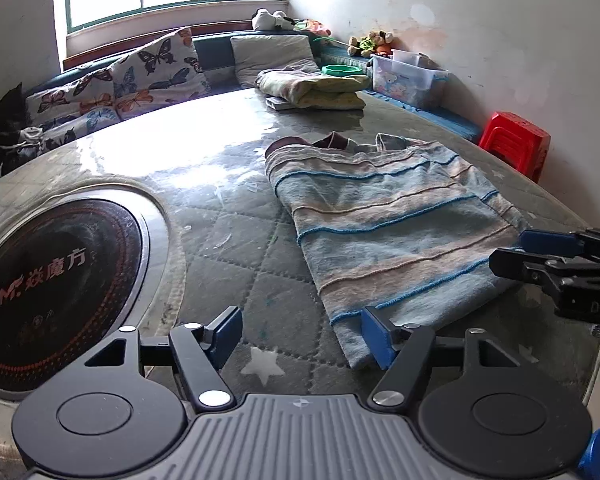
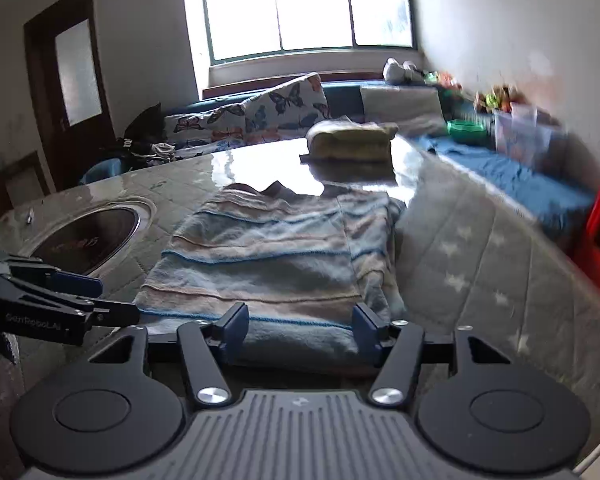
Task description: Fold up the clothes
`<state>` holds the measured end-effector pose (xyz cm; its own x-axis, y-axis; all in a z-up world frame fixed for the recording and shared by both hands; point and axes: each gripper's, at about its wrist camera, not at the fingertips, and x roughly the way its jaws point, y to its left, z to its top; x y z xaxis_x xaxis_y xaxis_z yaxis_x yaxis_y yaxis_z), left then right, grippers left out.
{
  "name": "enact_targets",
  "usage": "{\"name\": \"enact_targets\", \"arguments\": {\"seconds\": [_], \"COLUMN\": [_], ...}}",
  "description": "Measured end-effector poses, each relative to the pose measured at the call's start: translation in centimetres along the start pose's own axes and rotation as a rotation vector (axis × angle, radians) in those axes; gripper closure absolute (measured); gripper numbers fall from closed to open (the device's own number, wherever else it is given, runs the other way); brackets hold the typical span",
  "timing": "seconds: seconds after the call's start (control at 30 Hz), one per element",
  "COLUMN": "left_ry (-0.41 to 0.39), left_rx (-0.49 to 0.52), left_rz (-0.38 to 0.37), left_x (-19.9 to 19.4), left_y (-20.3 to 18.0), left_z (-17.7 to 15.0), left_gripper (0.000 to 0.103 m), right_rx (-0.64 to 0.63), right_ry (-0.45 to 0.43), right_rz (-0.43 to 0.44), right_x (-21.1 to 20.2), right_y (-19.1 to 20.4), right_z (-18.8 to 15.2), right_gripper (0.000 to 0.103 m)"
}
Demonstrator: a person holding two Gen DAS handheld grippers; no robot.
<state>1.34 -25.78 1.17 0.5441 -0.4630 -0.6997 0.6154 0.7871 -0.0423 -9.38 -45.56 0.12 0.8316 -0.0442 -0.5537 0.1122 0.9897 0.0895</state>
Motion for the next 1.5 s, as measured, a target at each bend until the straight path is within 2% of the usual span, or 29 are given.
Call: {"name": "enact_targets", "arguments": {"seconds": [0.17,0.3,0.4,0.53,0.7,0.87,0.93,1.23,1.5], "left_ry": [0.002,0.007,0.010,0.017,0.032,0.037,0.038,0.032,0.030], "left_rx": [-0.007,-0.013,-0.016,-0.015,-0.015,-0.015,-0.018,-0.012,-0.017], "left_rz": [0.002,0.005,0.005,0.002,-0.007,-0.008,-0.011,-0.026,-0.027], "left_x": [-0.3,-0.5,-0.6,-0.8,-0.9,-1.1,-1.1,-1.5,-1.8], "left_y": [0.2,0.3,0.3,0.2,0.0,0.0,0.1,-0.1,0.2], "left_z": [-0.3,-0.5,-0.6,-0.8,-1.2,-1.5,-1.6,-2.0,-2.3], "left_gripper": [0.033,0.030,0.030,0.019,0.015,0.011,0.007,0.001,0.000], "right_rx": [-0.083,-0.117,-0.124,-0.122,-0.114,-0.121,-0.118,-0.091,-0.046], "right_ry": [0.036,0.025,0.030,0.035,0.032,0.038,0.042,0.052,0.056], "right_rz": [-0.018,-0.019,-0.012,-0.020,-0.031,-0.048,-0.055,-0.079,-0.098], "right_x": [1.1,0.7,0.6,0.7,0.6,0.6,0.6,0.0,-0.5], "right_y": [1.5,2.2,2.5,2.7,3.2,3.5,3.5,3.4,3.3], "right_z": [-0.6,-0.9,-1.0,-1.2,-1.1,-1.4,-1.5,-2.2,-2.5], "right_gripper": [0.041,0.025,0.021,0.017,0.006,0.000,0.000,0.000,0.000]}}
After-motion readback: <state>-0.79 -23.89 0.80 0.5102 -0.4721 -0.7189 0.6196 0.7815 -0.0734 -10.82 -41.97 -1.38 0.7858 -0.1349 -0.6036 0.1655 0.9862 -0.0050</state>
